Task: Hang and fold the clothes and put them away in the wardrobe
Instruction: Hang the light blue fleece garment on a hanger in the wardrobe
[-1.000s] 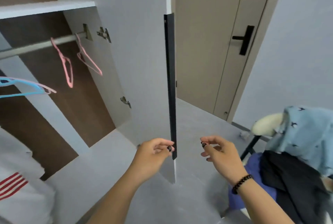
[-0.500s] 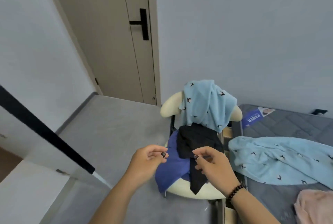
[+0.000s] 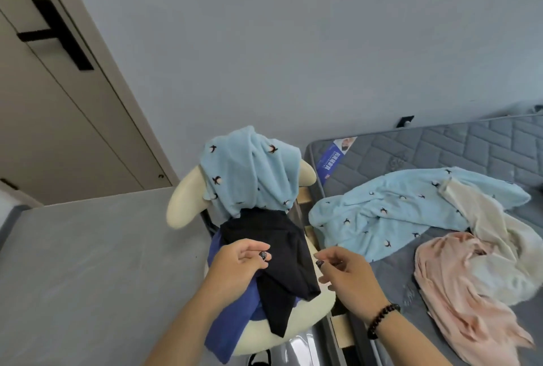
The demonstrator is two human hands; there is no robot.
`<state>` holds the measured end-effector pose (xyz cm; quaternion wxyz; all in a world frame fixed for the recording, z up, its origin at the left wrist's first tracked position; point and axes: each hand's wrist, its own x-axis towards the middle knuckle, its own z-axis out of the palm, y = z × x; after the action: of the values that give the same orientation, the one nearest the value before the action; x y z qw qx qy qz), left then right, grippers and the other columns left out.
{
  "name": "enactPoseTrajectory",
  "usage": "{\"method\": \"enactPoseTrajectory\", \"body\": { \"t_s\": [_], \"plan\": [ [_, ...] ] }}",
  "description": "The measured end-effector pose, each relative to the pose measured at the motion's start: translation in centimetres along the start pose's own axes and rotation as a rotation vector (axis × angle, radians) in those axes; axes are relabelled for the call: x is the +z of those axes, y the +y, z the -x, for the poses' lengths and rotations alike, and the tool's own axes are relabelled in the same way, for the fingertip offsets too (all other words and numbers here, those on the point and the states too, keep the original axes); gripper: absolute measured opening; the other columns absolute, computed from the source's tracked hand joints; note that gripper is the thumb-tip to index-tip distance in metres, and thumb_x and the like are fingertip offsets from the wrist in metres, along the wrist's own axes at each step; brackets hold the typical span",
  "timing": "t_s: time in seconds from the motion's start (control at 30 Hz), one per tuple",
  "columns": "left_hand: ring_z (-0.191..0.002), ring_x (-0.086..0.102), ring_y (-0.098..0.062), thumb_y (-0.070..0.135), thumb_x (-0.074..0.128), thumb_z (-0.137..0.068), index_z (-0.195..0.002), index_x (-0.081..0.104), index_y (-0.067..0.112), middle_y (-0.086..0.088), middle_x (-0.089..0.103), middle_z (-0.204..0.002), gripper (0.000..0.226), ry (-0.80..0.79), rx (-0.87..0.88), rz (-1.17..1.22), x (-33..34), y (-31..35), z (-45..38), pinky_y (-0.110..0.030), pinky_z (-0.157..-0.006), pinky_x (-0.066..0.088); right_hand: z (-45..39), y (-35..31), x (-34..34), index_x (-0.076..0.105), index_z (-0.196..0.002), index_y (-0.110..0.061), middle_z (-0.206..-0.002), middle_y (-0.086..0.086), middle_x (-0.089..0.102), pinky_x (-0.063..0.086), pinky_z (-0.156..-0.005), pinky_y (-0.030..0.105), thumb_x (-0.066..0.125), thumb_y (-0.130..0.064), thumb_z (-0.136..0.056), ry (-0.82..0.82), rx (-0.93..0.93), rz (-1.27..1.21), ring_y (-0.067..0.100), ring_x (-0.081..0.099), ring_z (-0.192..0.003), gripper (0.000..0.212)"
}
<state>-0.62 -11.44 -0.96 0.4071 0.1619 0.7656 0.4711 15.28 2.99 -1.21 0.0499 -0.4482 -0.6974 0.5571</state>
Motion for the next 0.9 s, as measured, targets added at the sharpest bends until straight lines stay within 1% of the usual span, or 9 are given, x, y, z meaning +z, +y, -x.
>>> {"method": "enactPoseTrajectory", "body": {
  "t_s": [0.07, 0.2, 0.33, 0.43, 0.57, 0.67, 0.73, 0.83, 0.9],
  "plan": [
    [-0.083, 0.071, -0.006, 0.001, 0.058, -0.088, -0.093, 0.071, 0.024, 0.005, 0.076, -0.086, 0.027, -0.028, 0.007, -0.026, -0.3, 0.9, -2.4, -0.019, -0.075, 0.049, -1.6, -0.5, -0.1, 0.067, -0.092, -0.018, -0.092, -0.002, 0.067, 0.049, -0.059, 0.017, 0.055, -0.007, -0.089, 0.029, 0.035, -0.010, 0.005, 0.067, -0.063, 0.017],
    [-0.078, 0.071, -0.004, 0.002, 0.057, -0.089, -0.095, 0.069, 0.021, 0.004, 0.075, -0.085, 0.024, -0.057, 0.019, -0.064, -1.3, 2.6, -7.3, -0.015, -0.071, 0.046, -4.9, -1.7, 0.1, 0.067, -0.094, -0.018, -0.090, -0.003, 0.067, 0.049, -0.060, 0.018, 0.055, -0.006, -0.089, 0.094, 0.059, -0.041, 0.008, 0.068, -0.067, 0.018],
    [-0.081, 0.068, -0.002, 0.005, 0.058, -0.089, -0.104, 0.065, 0.020, 0.009, 0.072, -0.091, 0.023, 0.002, 0.015, -0.146, -2.3, 4.0, -12.6, -0.017, -0.071, 0.045, -8.0, -3.1, 0.7, 0.068, -0.091, -0.017, -0.088, -0.002, 0.066, 0.048, -0.059, 0.017, 0.054, -0.003, -0.088, 0.109, 0.081, -0.087, 0.009, 0.068, -0.066, 0.020],
    [-0.097, 0.059, -0.007, 0.013, 0.054, -0.092, -0.120, 0.057, 0.021, 0.011, 0.063, -0.108, 0.030, 0.158, 0.048, -0.252, -3.9, 5.4, -16.9, -0.019, -0.076, 0.043, -10.2, -4.0, 0.9, 0.068, -0.093, -0.018, -0.088, -0.002, 0.067, 0.047, -0.057, 0.015, 0.055, -0.006, -0.088, 0.090, 0.089, -0.081, 0.004, 0.066, -0.062, 0.019],
    [-0.123, 0.045, -0.024, 0.018, 0.057, -0.091, -0.132, 0.049, 0.013, -0.007, 0.046, -0.138, 0.042, 0.422, 0.075, -0.387, -5.8, 6.2, -23.0, -0.030, -0.097, 0.037, -13.1, -4.9, 0.6, 0.068, -0.094, -0.019, -0.086, 0.000, 0.067, 0.052, -0.064, 0.022, 0.054, -0.006, -0.087, 0.064, 0.115, -0.061, 0.004, 0.066, -0.065, 0.020],
    [-0.134, 0.025, -0.034, 0.026, 0.062, -0.088, -0.138, 0.040, 0.012, -0.012, 0.027, -0.149, 0.056, 0.623, -0.037, -0.472, -6.6, 6.3, -26.2, -0.043, -0.106, 0.031, -15.2, -5.4, 1.1, 0.068, -0.092, -0.018, -0.082, 0.001, 0.066, 0.056, -0.072, 0.032, 0.053, -0.006, -0.087, 0.034, 0.153, -0.072, 0.009, 0.068, -0.068, 0.020],
    [-0.135, 0.022, -0.036, 0.035, 0.066, -0.085, -0.140, 0.034, 0.011, -0.012, 0.020, -0.152, 0.068, 0.689, -0.140, -0.466, -7.2, 6.2, -27.7, -0.049, -0.106, 0.031, -16.3, -6.0, 1.7, 0.067, -0.092, -0.017, -0.083, 0.001, 0.066, 0.056, -0.070, 0.031, 0.052, -0.006, -0.087, 0.001, 0.153, -0.076, 0.009, 0.068, -0.068, 0.019],
    [-0.128, 0.039, -0.036, 0.045, 0.070, -0.077, -0.139, 0.036, 0.007, -0.014, 0.037, -0.144, 0.080, 0.651, -0.301, -0.308, -8.7, 4.8, -30.3, -0.050, -0.100, 0.040, -18.0, -6.8, 2.7, 0.067, -0.093, -0.017, -0.085, 0.000, 0.065, 0.053, -0.063, 0.023, 0.052, -0.006, -0.088, -0.061, 0.125, -0.046, 0.007, 0.067, -0.066, 0.019],
    [-0.103, 0.058, -0.033, 0.041, 0.069, -0.074, -0.124, 0.052, 0.005, -0.015, 0.056, -0.124, 0.064, 0.603, -0.306, -0.173, -9.3, 3.8, -31.1, -0.041, -0.078, 0.051, -19.0, -7.0, 3.3, 0.067, -0.092, -0.017, -0.084, 0.000, 0.065, 0.054, -0.064, 0.021, 0.053, -0.007, -0.088, -0.090, 0.116, -0.037, 0.008, 0.068, -0.067, 0.018]
  ]
}}
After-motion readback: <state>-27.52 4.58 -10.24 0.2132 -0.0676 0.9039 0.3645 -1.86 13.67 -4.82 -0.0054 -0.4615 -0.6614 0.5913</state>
